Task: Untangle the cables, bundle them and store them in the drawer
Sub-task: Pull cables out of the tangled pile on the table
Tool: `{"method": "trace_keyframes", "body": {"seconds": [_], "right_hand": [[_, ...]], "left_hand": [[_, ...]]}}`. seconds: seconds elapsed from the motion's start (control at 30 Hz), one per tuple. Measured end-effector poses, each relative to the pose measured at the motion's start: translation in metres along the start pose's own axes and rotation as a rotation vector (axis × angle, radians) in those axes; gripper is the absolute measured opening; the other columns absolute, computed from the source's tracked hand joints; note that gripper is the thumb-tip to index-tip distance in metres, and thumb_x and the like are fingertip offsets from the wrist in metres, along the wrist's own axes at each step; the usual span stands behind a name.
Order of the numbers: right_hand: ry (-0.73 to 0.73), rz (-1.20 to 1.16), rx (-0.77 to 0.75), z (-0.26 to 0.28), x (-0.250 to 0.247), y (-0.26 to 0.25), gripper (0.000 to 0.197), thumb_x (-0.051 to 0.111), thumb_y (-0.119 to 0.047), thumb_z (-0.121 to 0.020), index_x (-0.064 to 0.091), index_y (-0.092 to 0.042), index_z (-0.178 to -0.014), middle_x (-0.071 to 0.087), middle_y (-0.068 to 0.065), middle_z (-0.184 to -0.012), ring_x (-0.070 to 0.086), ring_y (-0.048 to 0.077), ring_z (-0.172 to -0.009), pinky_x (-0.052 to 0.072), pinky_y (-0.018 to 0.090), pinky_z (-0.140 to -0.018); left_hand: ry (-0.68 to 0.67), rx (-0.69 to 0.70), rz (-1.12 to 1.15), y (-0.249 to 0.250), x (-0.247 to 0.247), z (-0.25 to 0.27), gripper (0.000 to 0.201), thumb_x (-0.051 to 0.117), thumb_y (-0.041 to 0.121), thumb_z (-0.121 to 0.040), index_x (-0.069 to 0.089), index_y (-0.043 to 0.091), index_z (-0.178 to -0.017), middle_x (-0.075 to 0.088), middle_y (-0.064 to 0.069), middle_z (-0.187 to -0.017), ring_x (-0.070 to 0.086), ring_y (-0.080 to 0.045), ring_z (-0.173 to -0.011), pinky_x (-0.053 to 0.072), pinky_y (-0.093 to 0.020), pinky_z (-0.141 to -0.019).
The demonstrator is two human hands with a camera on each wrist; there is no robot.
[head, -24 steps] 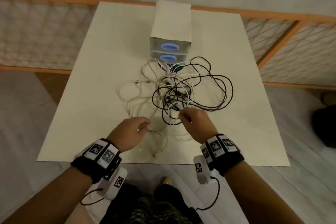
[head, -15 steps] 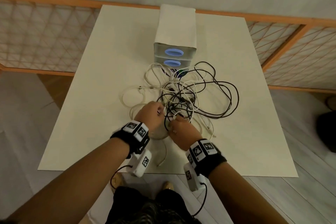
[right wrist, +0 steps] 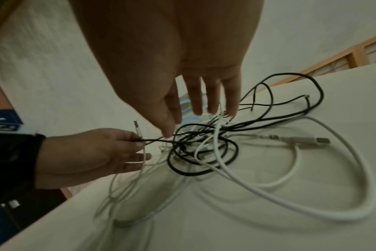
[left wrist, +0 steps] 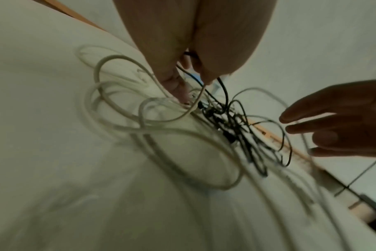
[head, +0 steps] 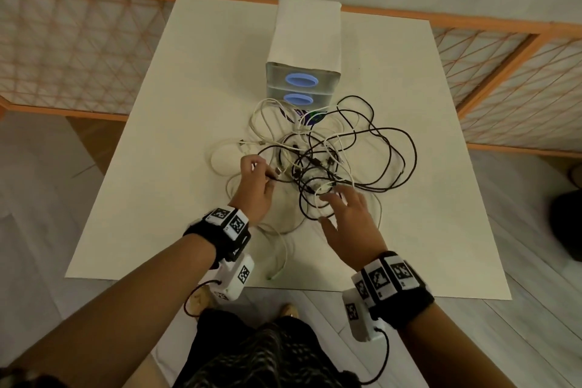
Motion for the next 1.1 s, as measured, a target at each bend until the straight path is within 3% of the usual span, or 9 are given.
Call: {"method": "trace_keyframes", "body": {"seconds": [0.13,0.27,0.37,0.43,0.6,0.7,0.8,0.97,1.1], "right_hand": [[0.232,-0.153,-0.003,0.013,-0.028,-0.015,0.026,0.064,-0.019,-0.082,0.06,-0.015,-0.107,0.06,0.004,-0.101,0.055,0.022,-0.09,0.048,0.036,-0.077],[-0.216,-0.396,0.165,0.016,0.004,-0.024,0.02,0.051,-0.031,-0.092,0.062,-0.015,-0.097,0.066,0.005,-0.069,0.06,0.018,-0.062,0.05,0.031,-0.063],[-0.439,-0.44,0.185,0.016,0.022,-0.034,0.035,0.042,-0.036,-0.096,0.065,-0.011,-0.091,0.067,0.002,-0.072,0.061,0.012,-0.058,0.047,0.022,-0.057],[-0.5,-0.552,0.241,0.015,0.026,-0.038,0.043,0.036,-0.04,-0.097,0.065,-0.01,-0.091,0.065,0.0,-0.068,0.06,0.012,-0.057,0.04,0.02,-0.053],[-0.647,-0.901,0.463,0.016,0.038,-0.051,0.061,0.025,-0.056,-0.094,0.065,-0.011,-0.09,0.068,0.005,-0.07,0.058,0.013,-0.058,0.038,0.024,-0.051],[-0.733,-1.039,0.569,0.023,0.049,-0.064,0.047,0.027,-0.041,-0.098,0.057,-0.005,-0.09,0.067,0.011,-0.072,0.062,0.015,-0.058,0.041,0.021,-0.049],[-0.586,-1.28,0.624,0.011,0.048,-0.065,0.023,0.039,-0.009,-0.094,0.057,-0.005,-0.081,0.058,0.01,-0.07,0.059,0.014,-0.058,0.047,0.023,-0.059],[-0.403,-1.487,0.713,-0.006,0.036,-0.056,0.02,0.051,-0.021,-0.093,0.057,-0.01,-0.078,0.056,0.003,-0.063,0.058,0.012,-0.051,0.052,0.022,-0.055],[-0.112,-1.594,0.812,-0.015,0.028,-0.035,0.011,0.053,-0.01,-0.091,0.057,-0.007,-0.081,0.052,-0.001,-0.049,0.052,0.01,-0.042,0.048,0.017,-0.045]], "left_hand": [[0.106,-0.154,0.272,0.011,-0.015,0.008,0.011,0.049,0.0,-0.092,0.046,0.009,-0.099,0.028,-0.008,-0.118,0.06,-0.011,-0.068,0.05,-0.011,-0.071],[0.247,-0.392,0.414,0.013,-0.031,0.016,0.055,0.071,0.017,-0.081,0.039,0.016,-0.126,0.03,-0.004,-0.123,0.052,-0.016,-0.091,0.045,-0.026,-0.087],[0.246,-0.56,0.873,0.015,-0.023,0.023,0.049,0.071,0.013,-0.081,0.042,0.015,-0.121,0.046,-0.002,-0.095,0.05,-0.009,-0.073,0.043,-0.02,-0.057],[0.155,-0.587,1.123,0.028,-0.018,0.027,0.009,0.06,0.012,-0.09,0.052,0.014,-0.091,0.04,0.002,-0.068,0.034,-0.003,-0.045,0.027,-0.015,-0.039],[-0.172,-0.514,1.327,0.066,-0.01,0.044,0.04,0.029,0.034,-0.102,0.054,0.013,-0.079,0.03,0.009,-0.045,0.021,-0.002,-0.034,0.013,-0.016,-0.034],[-0.313,-0.477,1.488,0.086,-0.007,0.056,0.046,0.027,0.038,-0.1,0.058,0.013,-0.076,0.03,0.008,-0.045,0.023,-0.002,-0.032,0.013,-0.015,-0.032],[-0.422,-0.511,1.485,0.088,-0.002,0.07,0.045,0.029,0.039,-0.099,0.056,0.013,-0.075,0.029,0.007,-0.046,0.023,-0.002,-0.031,0.013,-0.015,-0.031],[-0.469,-0.721,1.236,0.045,-0.008,0.089,0.038,0.036,0.035,-0.098,0.049,0.013,-0.07,0.027,0.007,-0.046,0.02,-0.001,-0.03,0.01,-0.014,-0.029],[-0.719,-0.814,1.035,0.034,-0.004,0.105,0.038,0.038,0.035,-0.096,0.053,0.011,-0.071,0.031,0.006,-0.047,0.021,0.0,-0.03,0.011,-0.012,-0.028]]}}
Point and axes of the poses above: each hand's wrist, its own z-axis away from the middle knuckle, its own x-axis out of the palm, y = z × x, the point moved 8 cm from there along -z, towards the middle knuckle
